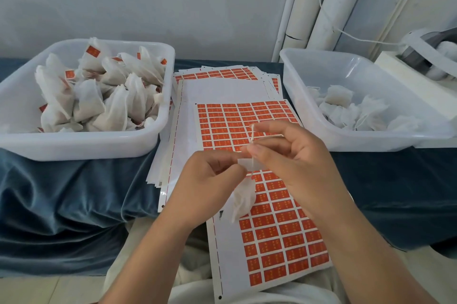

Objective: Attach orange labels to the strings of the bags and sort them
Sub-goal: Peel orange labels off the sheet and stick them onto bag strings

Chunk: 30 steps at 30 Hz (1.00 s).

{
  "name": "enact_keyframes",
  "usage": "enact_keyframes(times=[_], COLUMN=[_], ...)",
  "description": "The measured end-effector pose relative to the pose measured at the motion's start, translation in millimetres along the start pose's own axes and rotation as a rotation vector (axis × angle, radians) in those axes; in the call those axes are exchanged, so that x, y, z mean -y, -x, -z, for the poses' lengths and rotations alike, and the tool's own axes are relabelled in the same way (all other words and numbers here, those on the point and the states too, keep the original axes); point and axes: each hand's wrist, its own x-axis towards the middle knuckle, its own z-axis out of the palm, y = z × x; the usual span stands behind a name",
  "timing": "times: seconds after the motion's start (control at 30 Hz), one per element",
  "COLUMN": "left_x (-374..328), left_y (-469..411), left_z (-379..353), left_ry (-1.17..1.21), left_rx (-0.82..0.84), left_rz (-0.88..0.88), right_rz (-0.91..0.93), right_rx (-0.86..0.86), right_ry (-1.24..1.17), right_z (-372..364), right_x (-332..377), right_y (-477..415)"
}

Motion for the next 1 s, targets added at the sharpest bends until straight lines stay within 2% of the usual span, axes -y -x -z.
enact_keyframes(times=[0.33, 0.47, 0.53, 0.57, 0.6, 0.67, 0.73, 0.77, 0.87, 1.0], left_x=[4, 1, 1, 4, 7, 12, 13, 15, 18, 22], left_y=[-1, 6, 1, -7, -17, -18, -18, -20, -9, -13], left_z=[-1, 2, 2, 2, 2, 7, 7, 6, 13, 13], left_ry=[-0.195, -0.140, -0.127, -0.144, -0.159, -0.023, 0.114, 0.216, 0.528, 0.688], left_rx=[0.017, 0.010, 0.009, -0.014, -0.057, -0.054, -0.097, -0.122, 0.049, 0.280], left_rz=[-0.182, -0.209, -0.172, -0.111, 0.028, 0.324, 0.464, 0.475, 0.405, 0.397], right_rz=[-0.005, 0.024, 0.027, 0.026, 0.024, 0.025, 0.036, 0.043, 0.063, 0.076], right_rx=[-0.034, -0.064, -0.080, -0.085, -0.087, -0.085, -0.077, -0.073, -0.065, -0.055], right_ry=[0.011, -0.019, -0.039, -0.053, -0.065, -0.085, -0.098, -0.101, -0.115, -0.142], right_z=[3, 1, -1, -1, -2, -2, -4, -5, -7, -10], right_x=[-5, -4, -4, -4, -3, -3, -2, -2, -2, -2], right_y=[-2, -2, -2, -2, -3, -3, -3, -2, -1, 0])
